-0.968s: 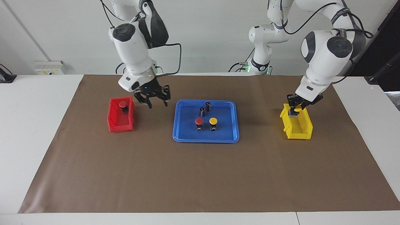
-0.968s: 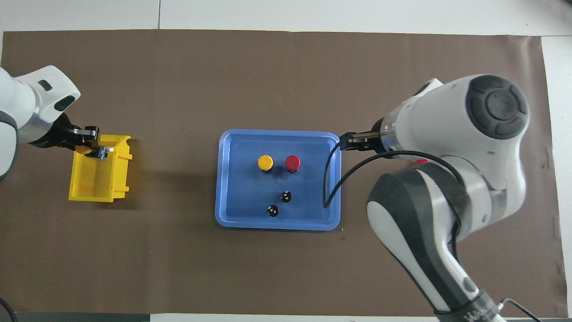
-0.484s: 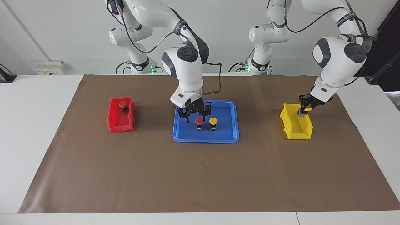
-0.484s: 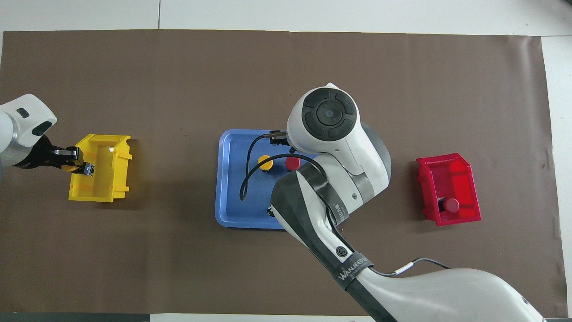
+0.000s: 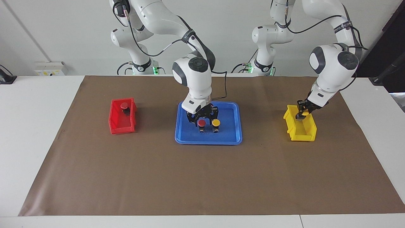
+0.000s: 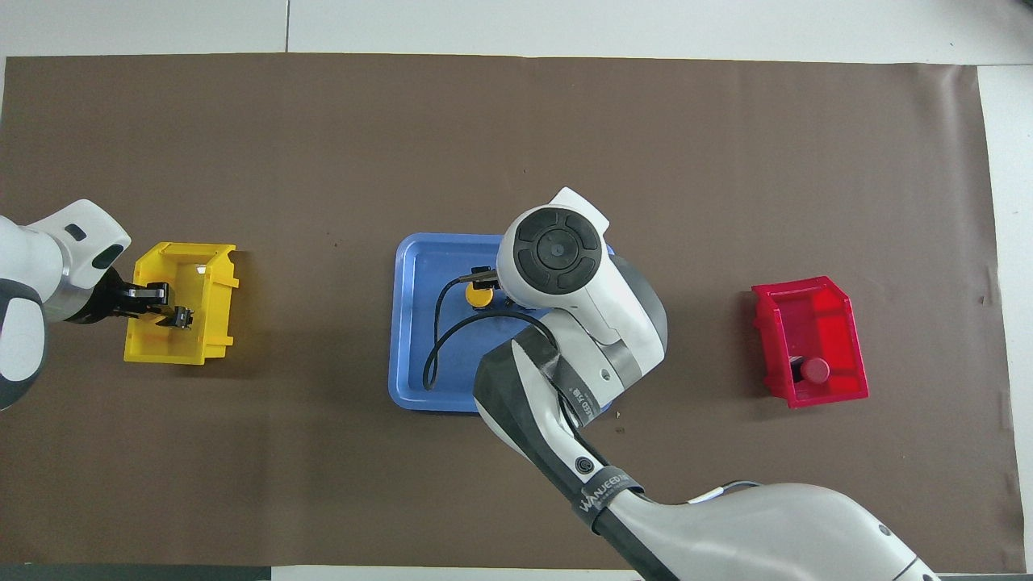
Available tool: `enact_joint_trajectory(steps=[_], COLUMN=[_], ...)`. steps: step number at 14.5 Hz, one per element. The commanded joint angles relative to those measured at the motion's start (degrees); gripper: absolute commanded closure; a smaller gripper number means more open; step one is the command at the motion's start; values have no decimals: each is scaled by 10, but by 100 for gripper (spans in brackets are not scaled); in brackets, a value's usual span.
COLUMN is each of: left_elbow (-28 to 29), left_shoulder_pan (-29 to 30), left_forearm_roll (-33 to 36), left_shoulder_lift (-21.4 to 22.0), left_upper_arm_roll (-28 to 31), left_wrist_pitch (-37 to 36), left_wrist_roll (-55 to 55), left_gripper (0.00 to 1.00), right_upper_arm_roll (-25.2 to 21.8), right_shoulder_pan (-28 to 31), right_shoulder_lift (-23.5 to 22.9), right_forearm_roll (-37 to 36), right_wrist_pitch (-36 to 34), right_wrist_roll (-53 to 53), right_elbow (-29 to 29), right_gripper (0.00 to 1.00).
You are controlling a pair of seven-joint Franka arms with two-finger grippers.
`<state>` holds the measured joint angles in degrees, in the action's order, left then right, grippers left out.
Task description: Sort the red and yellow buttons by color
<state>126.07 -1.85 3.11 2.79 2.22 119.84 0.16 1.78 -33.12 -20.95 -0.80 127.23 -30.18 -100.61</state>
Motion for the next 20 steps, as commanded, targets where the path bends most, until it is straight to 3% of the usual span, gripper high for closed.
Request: enact_joint_trajectory(steps=[1, 7, 12, 15, 17, 20], left_elbow=[27, 60, 81, 81, 81, 78], left_shoulder_pan=[-3, 0, 3, 4, 4, 4], left_forearm_roll=[-9, -9, -9, -9, -9, -9], left_shoulder_lift=[19, 18, 19, 19, 18, 18], left_upper_arm_roll=[4, 5, 6, 6, 7, 14], left_wrist_pitch=[28, 64, 92, 93, 94, 93], left_wrist_roll=[-5, -2, -1, 0, 1, 5], left_gripper=[99, 99, 99, 98, 81, 55], right_upper_arm_roll=[-1, -1, -1, -1, -1, -2], right_shoulder_pan=[-1, -2, -1, -1, -1, 9], right_shoulder_lift=[16, 24, 23, 23, 22, 33], right_forearm_roll=[-10, -10, -10, -10, -10, -10], right_wrist_pitch=[26, 58, 60, 60, 57, 13], right_wrist_roll=[-11, -28, -27, -27, -27, -18], right_elbow=[-36, -71, -70, -70, -66, -38], right_gripper=[30, 35, 48, 61, 74, 78])
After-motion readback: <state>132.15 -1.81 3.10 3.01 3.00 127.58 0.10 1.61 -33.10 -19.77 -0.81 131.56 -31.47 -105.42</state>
